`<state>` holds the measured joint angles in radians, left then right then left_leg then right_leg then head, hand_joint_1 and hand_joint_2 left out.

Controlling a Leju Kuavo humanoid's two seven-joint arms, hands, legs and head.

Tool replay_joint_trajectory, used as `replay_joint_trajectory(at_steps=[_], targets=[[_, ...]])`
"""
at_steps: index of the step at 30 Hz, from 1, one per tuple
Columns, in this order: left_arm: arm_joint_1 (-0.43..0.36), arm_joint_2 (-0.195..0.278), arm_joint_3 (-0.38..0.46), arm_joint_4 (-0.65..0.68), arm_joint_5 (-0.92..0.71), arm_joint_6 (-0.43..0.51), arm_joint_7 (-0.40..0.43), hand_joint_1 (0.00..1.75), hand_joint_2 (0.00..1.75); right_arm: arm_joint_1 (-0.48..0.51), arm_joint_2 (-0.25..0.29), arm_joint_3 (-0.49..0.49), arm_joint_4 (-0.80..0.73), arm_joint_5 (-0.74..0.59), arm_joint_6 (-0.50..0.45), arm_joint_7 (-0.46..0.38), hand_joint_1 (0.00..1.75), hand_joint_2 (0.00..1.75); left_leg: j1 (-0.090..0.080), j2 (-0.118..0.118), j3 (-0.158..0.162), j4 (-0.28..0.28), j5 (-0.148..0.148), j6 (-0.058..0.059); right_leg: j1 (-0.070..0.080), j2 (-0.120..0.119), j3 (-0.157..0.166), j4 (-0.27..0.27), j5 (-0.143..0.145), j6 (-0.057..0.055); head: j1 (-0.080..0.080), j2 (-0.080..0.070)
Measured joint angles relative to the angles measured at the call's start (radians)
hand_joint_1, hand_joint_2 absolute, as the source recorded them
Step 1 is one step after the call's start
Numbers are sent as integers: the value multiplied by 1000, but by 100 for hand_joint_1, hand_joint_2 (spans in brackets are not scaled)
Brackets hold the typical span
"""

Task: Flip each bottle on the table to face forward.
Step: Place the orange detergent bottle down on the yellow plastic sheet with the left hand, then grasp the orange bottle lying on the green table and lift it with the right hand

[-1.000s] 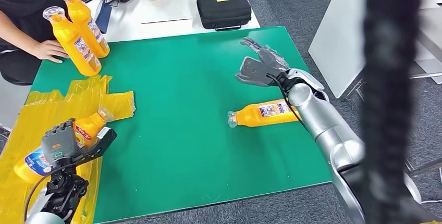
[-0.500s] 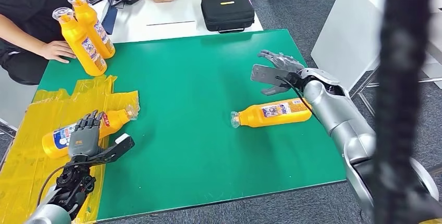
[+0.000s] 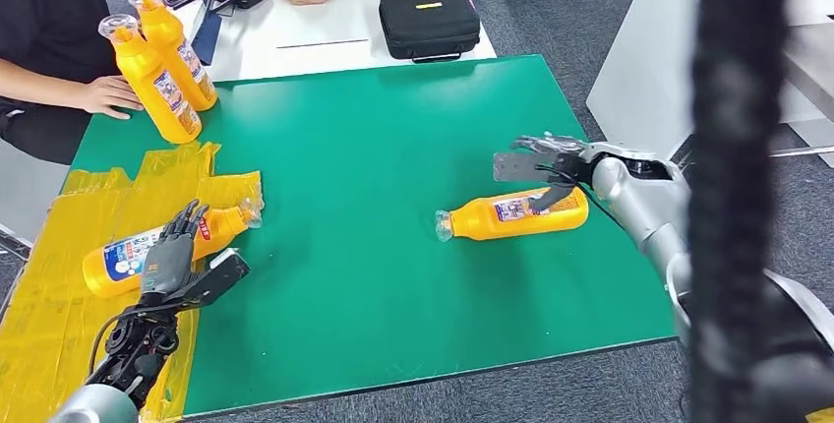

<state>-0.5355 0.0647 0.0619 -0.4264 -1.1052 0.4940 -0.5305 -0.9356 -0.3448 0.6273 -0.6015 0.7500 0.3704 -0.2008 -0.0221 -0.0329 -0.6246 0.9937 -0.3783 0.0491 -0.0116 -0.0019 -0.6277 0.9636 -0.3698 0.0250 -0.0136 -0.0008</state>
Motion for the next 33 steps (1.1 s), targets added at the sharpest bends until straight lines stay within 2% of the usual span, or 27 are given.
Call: replay_joint_trajectory(at_steps=[8,12,15,19,25,30,33], targets=[[-7,-2,-3,-7,72,-16,-10,0,0,17,-139,47,-33,-79,105,8,0,175,-1,0,-1,0,-1,1,-1,0,-1,0,0,1,0,0],[-10,-2,-4,-7,92,-23,-17,0,0,41,-198,60,-72,-91,124,24,0,175,-1,2,-1,0,-2,2,0,1,-1,0,0,1,0,0],[-14,-2,-5,-7,104,-31,-26,0,0,63,-222,70,-88,-90,123,34,0,175,-1,3,-1,0,-2,3,0,1,-2,0,0,1,0,0],[-20,-5,-15,-7,122,-38,-34,0,0,89,-214,86,-83,-70,72,37,0,175,-1,5,-2,0,-2,2,0,2,-2,0,0,1,0,0],[-22,-10,-33,-7,152,-44,-41,0,0,103,-131,104,-24,-38,-92,38,0,175,0,8,-2,0,-2,2,0,4,-4,0,0,1,0,0],[-22,-10,-36,-7,154,-44,-42,0,0,104,-117,106,-17,-38,-106,38,0,175,0,8,-2,0,-2,2,0,4,-4,0,0,1,0,0],[-21,-11,-43,-7,158,-44,-43,0,0,104,-81,109,0,-38,-129,39,0,175,0,7,-2,0,-2,2,0,3,-4,0,0,1,0,0]])
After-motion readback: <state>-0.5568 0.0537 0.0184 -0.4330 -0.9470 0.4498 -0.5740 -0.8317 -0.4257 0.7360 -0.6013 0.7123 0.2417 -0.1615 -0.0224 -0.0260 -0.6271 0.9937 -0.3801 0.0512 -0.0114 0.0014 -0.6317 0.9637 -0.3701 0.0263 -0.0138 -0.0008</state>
